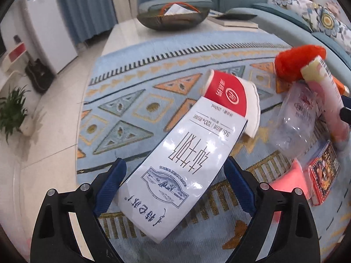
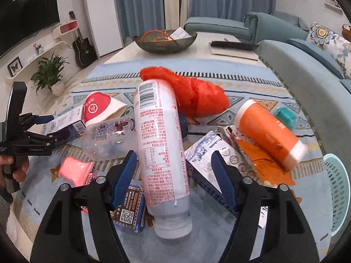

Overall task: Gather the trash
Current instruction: 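Grasp the white milk carton with the left tool while the right tool grasps the pink-white spray bottle, then carry carton and spray bottle to the blue wastebasket and open both tools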

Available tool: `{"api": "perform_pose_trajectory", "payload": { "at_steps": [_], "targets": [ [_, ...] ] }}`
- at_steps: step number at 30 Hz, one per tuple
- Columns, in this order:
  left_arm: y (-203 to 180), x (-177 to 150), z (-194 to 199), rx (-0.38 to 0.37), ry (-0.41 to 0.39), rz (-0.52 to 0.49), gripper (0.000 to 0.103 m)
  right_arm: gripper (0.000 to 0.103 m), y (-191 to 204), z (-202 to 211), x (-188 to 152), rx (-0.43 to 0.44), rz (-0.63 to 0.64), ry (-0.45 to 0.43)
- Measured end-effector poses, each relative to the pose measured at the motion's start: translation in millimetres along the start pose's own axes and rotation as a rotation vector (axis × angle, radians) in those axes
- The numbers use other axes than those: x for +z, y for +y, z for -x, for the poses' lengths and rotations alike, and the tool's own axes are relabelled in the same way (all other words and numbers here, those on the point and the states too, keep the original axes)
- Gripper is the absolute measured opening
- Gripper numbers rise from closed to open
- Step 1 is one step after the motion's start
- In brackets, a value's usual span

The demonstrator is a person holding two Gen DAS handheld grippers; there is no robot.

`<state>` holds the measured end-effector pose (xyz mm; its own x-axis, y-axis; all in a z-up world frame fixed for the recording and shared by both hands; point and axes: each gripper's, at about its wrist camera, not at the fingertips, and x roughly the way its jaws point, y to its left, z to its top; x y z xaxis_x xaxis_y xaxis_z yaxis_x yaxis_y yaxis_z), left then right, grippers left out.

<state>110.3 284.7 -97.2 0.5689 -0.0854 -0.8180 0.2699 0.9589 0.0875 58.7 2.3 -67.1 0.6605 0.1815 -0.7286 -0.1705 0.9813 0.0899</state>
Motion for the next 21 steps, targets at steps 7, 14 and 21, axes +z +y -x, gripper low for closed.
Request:
{"api": "perform_pose_trajectory", "payload": {
  "at_steps": [7, 14, 21],
  "targets": [
    [-13.8, -5.1, 14.8, -0.094, 0.029, 0.032, 0.069, 0.066, 10.1, -14.9, -0.5, 0.006, 0.019, 0.026],
    [-31.7, -5.6, 14.8, -0.088, 0.043, 0.109, 0.061, 0.066, 19.9, -23.2, 3.7, -0.064, 0.061, 0.027],
    [-45.8, -12.6, 23.3, -0.082, -0.018, 0.163, 0.057, 0.045, 16.3, -26.0, 9.9, -0.061, 0.095, 0.022]
  ]
}}
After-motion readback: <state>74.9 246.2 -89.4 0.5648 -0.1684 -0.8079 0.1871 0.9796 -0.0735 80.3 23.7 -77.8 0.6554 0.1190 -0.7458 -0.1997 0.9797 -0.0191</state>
